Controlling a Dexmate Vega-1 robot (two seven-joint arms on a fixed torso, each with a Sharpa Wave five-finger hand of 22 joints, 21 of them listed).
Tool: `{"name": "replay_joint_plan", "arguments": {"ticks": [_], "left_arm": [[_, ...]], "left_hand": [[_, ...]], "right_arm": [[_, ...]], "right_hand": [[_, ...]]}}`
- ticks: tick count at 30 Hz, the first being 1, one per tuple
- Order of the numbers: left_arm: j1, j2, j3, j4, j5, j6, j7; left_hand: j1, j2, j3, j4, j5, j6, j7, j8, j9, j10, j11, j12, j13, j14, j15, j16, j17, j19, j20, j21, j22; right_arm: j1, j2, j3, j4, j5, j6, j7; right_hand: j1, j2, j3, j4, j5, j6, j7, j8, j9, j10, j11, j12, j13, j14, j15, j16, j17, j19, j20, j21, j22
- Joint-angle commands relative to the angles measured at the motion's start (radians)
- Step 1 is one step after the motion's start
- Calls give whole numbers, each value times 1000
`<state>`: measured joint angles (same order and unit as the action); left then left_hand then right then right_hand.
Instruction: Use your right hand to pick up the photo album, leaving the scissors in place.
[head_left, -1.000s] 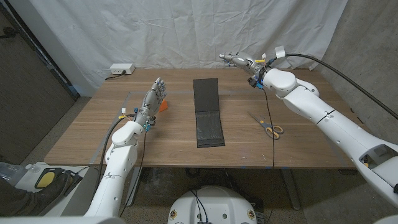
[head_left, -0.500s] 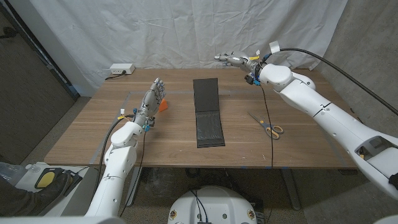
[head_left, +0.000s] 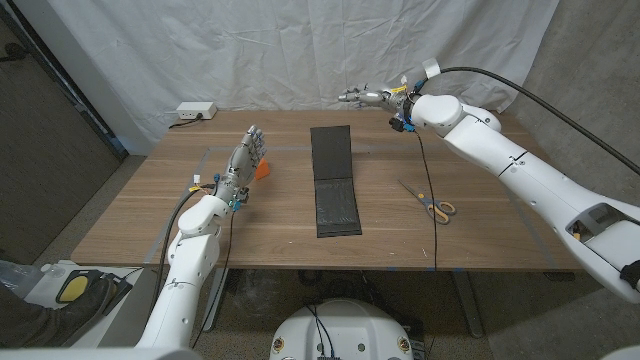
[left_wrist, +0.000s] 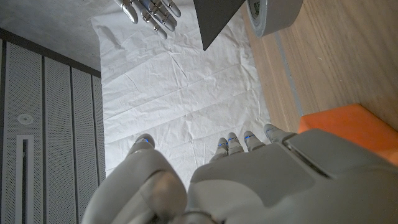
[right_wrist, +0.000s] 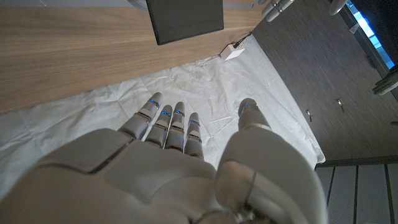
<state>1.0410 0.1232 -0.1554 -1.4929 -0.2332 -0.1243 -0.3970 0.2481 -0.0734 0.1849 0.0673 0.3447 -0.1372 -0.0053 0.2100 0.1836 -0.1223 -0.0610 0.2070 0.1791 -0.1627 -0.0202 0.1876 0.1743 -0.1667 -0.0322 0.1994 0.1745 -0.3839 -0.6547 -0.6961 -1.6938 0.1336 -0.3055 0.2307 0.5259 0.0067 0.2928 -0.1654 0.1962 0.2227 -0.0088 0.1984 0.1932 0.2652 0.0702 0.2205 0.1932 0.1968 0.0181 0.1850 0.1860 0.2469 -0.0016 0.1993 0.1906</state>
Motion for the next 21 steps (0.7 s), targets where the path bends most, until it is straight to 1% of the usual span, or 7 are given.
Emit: {"name": "replay_joint_plan", "arguments": {"ticks": [1,4,21], "left_arm": [[-11,5,8,7,6,10,-6],[-11,7,9,7,9,13,-4],[-8,7,8,1,10,13,-2]], "left_hand": [[11,-1,-4,1,5,4,2,-4,3,1,2,-3,5,0,2,-2,4,-42,-88,-2,4],[11,-1,-5,1,5,5,2,-5,3,0,3,-4,5,0,2,-2,4,-42,-87,-2,4],[13,1,-8,1,5,4,3,-7,3,-2,3,-5,5,-2,3,-3,4,-45,-85,-3,4]], "right_arm": [[83,15,-73,4,-76,-88,67],[99,25,-85,20,-84,-95,83],[149,50,-133,56,-131,-128,133]], "right_hand": [[20,-2,3,-8,9,-14,1,-6,2,-7,-3,-2,3,10,4,4,1,3,1,2,1],[27,-5,4,-9,11,-16,1,-6,2,-8,-2,-2,3,6,7,3,1,1,1,2,0],[60,-19,9,-11,21,-29,2,-6,2,-36,-1,-10,4,-13,12,-2,1,-14,2,-2,0]]}}
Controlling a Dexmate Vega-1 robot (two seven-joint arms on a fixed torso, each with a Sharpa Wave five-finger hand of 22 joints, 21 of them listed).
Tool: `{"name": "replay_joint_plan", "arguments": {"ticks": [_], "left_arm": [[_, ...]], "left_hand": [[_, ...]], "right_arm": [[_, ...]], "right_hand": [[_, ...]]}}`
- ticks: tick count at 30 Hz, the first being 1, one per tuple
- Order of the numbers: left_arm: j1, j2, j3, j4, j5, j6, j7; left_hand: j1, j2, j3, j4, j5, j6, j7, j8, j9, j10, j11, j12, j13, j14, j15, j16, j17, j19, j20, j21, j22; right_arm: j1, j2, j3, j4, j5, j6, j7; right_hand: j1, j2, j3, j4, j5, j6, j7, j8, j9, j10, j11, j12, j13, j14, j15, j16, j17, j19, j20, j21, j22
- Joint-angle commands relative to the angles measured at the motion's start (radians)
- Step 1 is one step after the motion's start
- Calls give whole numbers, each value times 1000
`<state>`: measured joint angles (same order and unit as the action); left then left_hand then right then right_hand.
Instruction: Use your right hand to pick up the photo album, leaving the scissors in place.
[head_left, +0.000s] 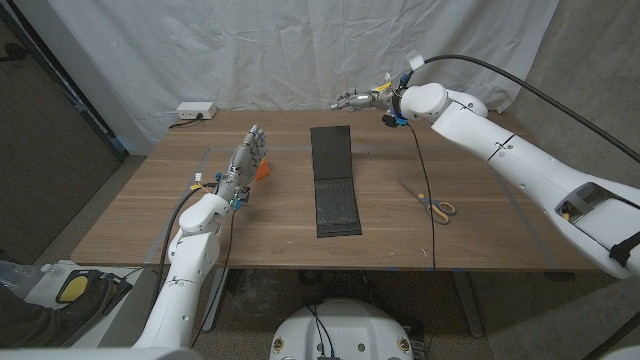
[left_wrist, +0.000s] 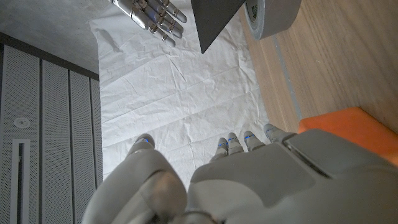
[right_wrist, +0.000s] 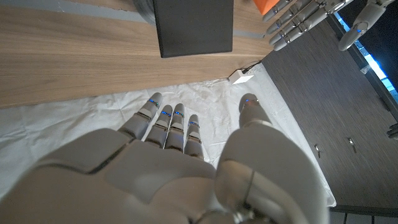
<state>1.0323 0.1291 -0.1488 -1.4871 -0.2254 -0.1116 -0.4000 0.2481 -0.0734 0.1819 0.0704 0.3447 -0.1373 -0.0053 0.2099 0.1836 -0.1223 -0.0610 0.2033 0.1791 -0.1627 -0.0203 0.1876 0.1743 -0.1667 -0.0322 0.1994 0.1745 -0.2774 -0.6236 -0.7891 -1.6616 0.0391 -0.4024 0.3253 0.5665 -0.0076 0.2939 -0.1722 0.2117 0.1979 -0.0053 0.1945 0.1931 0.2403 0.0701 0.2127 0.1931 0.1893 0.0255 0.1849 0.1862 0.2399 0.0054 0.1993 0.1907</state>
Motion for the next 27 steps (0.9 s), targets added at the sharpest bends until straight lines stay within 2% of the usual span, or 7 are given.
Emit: {"name": "replay_joint_plan", "arguments": {"ticks": [1,16,27], "left_arm": [[1,1,2,-5,3,2,3],[2,1,7,-6,6,3,3],[6,1,7,-9,7,3,5]], "left_hand": [[14,1,-6,-2,4,5,3,-7,3,-2,3,-1,5,-3,3,-3,4,-45,-85,-3,4],[15,2,-9,-2,4,4,2,-8,3,-3,2,-2,5,-4,3,-3,4,-46,-85,-3,4],[16,3,-12,-1,3,5,1,-9,3,-2,0,-2,5,-3,0,-3,5,-46,-83,-3,4]], "right_arm": [[44,21,-41,25,-38,-34,39],[80,34,-79,35,-79,-74,74],[111,50,-108,57,-105,-90,101]], "right_hand": [[21,-6,8,-4,6,-5,-1,-2,2,-13,-1,-3,4,-6,4,-2,1,-9,-5,-2,-1],[42,-15,11,3,14,-24,0,-4,2,-50,6,-12,5,-39,19,-6,4,-43,3,-10,0],[50,-18,13,7,19,-56,4,-11,2,-65,6,-12,7,-53,22,-4,8,-48,3,-7,-1]]}}
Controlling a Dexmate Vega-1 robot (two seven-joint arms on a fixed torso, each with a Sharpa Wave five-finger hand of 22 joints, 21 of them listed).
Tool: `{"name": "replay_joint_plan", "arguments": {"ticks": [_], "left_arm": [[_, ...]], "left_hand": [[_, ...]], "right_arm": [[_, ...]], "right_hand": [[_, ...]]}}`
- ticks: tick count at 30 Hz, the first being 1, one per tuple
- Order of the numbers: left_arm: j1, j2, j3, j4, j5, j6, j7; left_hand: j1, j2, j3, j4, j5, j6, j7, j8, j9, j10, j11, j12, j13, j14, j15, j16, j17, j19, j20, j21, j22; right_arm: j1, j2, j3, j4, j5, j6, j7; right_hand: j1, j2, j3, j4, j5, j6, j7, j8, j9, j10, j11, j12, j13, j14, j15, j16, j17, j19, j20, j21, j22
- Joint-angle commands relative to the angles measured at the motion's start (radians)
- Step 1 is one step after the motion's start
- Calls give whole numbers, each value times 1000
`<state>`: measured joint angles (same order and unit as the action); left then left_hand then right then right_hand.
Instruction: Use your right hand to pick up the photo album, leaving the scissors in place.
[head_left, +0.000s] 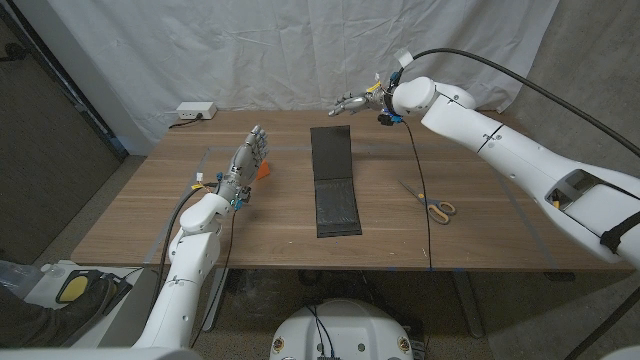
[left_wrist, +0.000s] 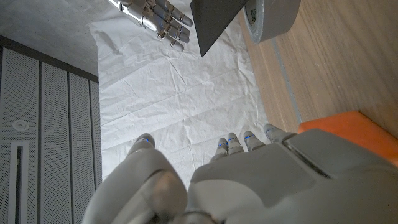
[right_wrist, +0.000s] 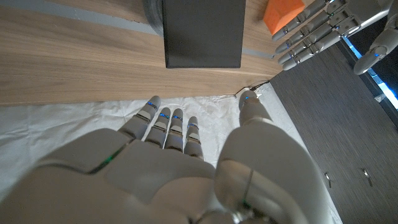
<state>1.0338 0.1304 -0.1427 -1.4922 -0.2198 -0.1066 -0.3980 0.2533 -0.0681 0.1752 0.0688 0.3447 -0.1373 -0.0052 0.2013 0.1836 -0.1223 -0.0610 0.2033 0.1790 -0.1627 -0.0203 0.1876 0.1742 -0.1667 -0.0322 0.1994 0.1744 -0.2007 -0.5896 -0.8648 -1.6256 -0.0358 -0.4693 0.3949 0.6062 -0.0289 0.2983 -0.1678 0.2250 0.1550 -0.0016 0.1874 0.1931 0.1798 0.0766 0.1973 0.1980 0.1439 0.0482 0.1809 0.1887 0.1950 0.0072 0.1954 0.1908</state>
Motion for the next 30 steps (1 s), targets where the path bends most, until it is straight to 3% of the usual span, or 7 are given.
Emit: {"name": "replay_joint_plan", "arguments": {"ticks": [1,15,19,22,30], "left_arm": [[6,1,1,-7,0,-1,1],[15,2,1,-19,4,9,6],[16,3,6,-22,5,17,2],[19,8,9,-35,14,32,6],[34,7,3,-63,14,32,10]], "left_hand": [[11,-2,-5,0,3,5,0,0,3,-2,0,-2,5,-3,0,-3,5,-47,-83,-3,4],[12,-1,-8,0,3,8,0,0,3,2,-4,-1,5,-1,1,-2,5,-46,-84,-3,4],[13,-1,-9,0,3,9,-2,0,3,1,-3,-1,5,-2,1,-2,5,-47,-84,-3,4],[13,0,-9,0,2,8,-3,0,3,0,-1,-2,5,-1,1,-2,5,-47,-84,-3,4],[14,1,-11,1,2,7,-1,-2,3,-3,-1,-3,5,-1,3,-2,5,-47,-83,-3,4]], "right_arm": [[37,18,-35,24,-33,-27,32],[64,35,-58,47,-48,-61,62],[68,41,-57,59,-37,-67,70],[72,45,-58,64,-32,-71,74],[91,53,-73,80,-31,-80,93]], "right_hand": [[11,3,8,3,6,-16,0,-5,2,-6,-2,4,2,-7,-1,1,5,-3,1,-3,-1],[17,-5,7,6,9,-27,-2,0,3,2,1,15,7,-11,9,6,9,-10,6,-1,-1],[23,-14,6,11,14,-27,1,7,3,5,6,25,13,24,17,22,11,54,35,22,-4],[30,-19,5,13,17,-17,0,13,4,26,17,38,16,65,12,35,12,100,39,35,-6],[36,-30,2,14,17,-2,5,19,4,63,18,55,17,114,11,43,8,148,45,44,-9]]}}
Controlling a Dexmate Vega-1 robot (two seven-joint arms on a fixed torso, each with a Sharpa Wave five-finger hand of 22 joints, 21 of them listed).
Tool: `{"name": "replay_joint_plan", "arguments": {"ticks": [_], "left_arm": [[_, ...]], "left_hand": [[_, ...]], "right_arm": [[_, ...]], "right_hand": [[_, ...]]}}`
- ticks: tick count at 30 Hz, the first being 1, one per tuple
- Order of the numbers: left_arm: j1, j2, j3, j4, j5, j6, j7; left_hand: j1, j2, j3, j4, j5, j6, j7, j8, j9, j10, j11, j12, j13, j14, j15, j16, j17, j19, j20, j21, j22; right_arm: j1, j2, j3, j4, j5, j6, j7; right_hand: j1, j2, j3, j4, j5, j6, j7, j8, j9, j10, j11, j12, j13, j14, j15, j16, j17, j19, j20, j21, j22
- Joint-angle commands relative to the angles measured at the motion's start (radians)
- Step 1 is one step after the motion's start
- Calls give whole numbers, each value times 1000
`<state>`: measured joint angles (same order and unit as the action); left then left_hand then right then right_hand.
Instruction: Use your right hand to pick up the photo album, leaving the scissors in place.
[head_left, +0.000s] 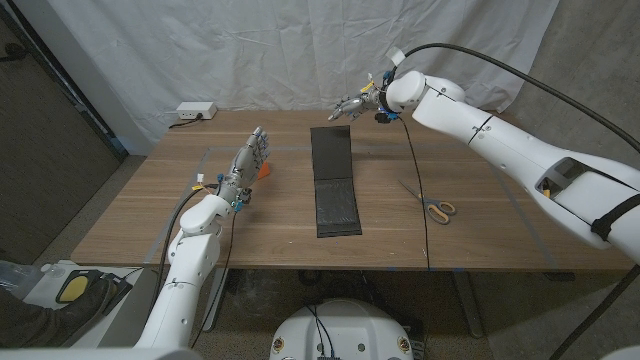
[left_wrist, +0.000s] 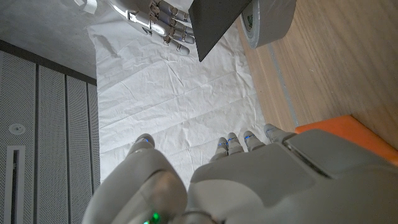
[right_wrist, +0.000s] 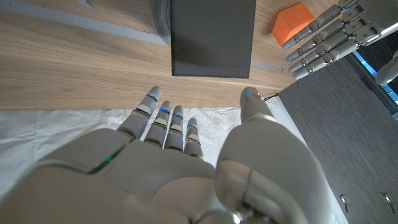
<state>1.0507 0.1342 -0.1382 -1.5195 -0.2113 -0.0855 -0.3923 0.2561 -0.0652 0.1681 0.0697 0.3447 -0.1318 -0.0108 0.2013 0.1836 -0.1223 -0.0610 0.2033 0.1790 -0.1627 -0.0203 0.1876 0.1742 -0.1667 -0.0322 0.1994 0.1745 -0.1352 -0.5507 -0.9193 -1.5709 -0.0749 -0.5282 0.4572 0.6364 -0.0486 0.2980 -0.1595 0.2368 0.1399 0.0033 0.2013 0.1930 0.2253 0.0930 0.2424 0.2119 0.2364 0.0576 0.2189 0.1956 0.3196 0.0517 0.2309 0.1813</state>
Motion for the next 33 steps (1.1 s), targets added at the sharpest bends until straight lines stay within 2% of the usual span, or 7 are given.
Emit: {"name": "replay_joint_plan", "arguments": {"ticks": [1,6,8,10,14,29,33], "left_arm": [[18,3,-2,-37,6,11,5],[22,-1,-6,-34,1,6,3],[21,3,-5,-33,0,7,-5],[30,-5,-6,-44,8,8,17],[35,0,-6,-47,9,3,12],[39,-5,-9,-40,2,-7,12],[37,-9,-9,-37,2,-7,17]], "left_hand": [[12,-2,-4,0,2,1,4,-2,3,-4,-2,-3,5,0,3,-2,5,-47,-83,-3,4],[12,-1,-5,0,2,1,4,-2,3,-4,-3,-3,5,-1,3,-2,5,-47,-82,-3,4],[12,-1,-5,0,2,1,4,-2,3,-4,-3,-4,5,0,3,-2,5,-48,-82,-3,4],[12,-1,-6,0,2,2,4,-2,3,-1,-2,-3,5,-1,4,-2,5,-48,-81,-3,4],[13,-1,-7,0,2,2,8,-2,3,0,2,-2,5,-1,4,-3,5,-49,-82,-3,4],[14,1,-11,0,1,1,11,-3,4,-1,2,-2,5,-4,6,-3,5,-51,-79,-4,4],[14,1,-12,0,1,1,10,-3,4,1,2,-2,6,-4,6,-3,5,-52,-78,-4,4]], "right_arm": [[28,17,-22,29,7,-22,32],[39,29,-34,48,3,-25,37],[36,33,-31,54,7,-20,30],[34,36,-28,58,10,-18,24],[44,44,-36,68,8,-24,29],[120,89,-109,132,-24,-78,96],[132,97,-123,146,-33,-82,105]], "right_hand": [[6,-11,2,6,5,15,-1,6,4,20,3,10,3,23,2,5,1,25,0,9,0],[7,-12,2,7,6,21,-2,8,4,26,2,13,3,27,-4,4,0,28,-1,8,0],[9,-13,2,8,6,28,-2,10,5,38,-5,18,2,38,-12,5,-1,47,-10,11,0],[14,-15,2,10,6,72,-2,26,7,70,-6,30,2,61,-17,6,-3,63,-10,10,-1],[21,-20,-1,12,6,138,-11,48,13,122,13,46,-3,102,-16,9,-7,91,-6,9,-3],[18,-24,-7,19,5,125,-20,38,16,159,8,55,-7,129,-19,6,-8,123,-2,9,-3],[23,-29,-9,18,5,140,-50,40,16,182,-2,61,-9,139,-27,2,-10,136,-7,8,-2]]}}
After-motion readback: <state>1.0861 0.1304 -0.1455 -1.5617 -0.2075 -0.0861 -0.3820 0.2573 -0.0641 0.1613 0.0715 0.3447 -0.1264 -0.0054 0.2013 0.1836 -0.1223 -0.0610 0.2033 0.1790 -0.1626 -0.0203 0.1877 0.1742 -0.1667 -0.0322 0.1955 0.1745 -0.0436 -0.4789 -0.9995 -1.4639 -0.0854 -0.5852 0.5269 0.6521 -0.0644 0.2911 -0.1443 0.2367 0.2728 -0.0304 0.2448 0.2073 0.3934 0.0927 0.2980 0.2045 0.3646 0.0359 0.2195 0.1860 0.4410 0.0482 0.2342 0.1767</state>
